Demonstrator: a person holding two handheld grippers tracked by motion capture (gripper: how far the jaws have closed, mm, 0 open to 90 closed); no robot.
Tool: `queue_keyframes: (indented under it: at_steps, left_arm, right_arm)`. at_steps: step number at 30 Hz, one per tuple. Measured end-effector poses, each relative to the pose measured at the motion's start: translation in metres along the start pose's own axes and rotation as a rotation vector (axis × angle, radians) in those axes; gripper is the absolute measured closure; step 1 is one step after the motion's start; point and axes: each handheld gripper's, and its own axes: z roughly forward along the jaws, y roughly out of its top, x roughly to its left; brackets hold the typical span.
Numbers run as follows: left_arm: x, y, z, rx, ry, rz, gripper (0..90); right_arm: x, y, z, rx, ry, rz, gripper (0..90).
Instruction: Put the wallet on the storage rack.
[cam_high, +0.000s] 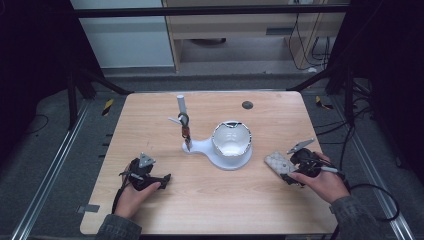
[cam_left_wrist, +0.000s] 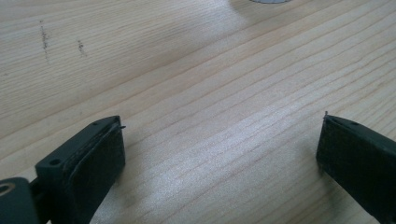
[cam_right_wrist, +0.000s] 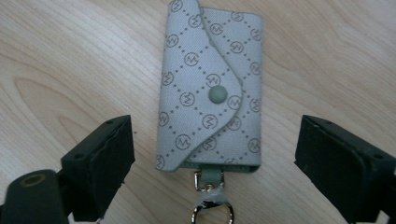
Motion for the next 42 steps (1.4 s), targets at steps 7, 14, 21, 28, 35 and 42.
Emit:
queue_keyframes:
  at_steps: [7,14,21,28,35,42]
  left_arm:
    - [0.000,0.000,0.000,0.000,-0.001,0.001,0.4]
    - [-0.001,0.000,0.000,0.000,-0.003,0.004,0.4]
    - [-0.002,0.000,0.001,-0.002,-0.005,0.002,0.3]
    - [-0.002,0.001,0.001,0.000,-0.007,0.006,0.3]
    - [-0.002,0.001,0.001,0.000,-0.007,0.008,0.3]
    - [-0.002,0.001,0.001,0.000,-0.009,0.010,0.3]
  right_arm:
    - [0.004,0.001,0.006,0.019,-0.003,0.003,15.0]
    - [0.002,0.000,0.013,0.052,-0.001,0.037,23.6]
    - [0.000,0.001,0.017,0.082,0.010,0.041,23.9]
    - [-0.001,0.003,0.022,0.115,0.014,0.036,24.9]
    - [-0.002,0.003,0.024,0.129,0.025,0.030,25.9]
    - [-0.003,0.003,0.026,0.136,0.032,0.034,25.2]
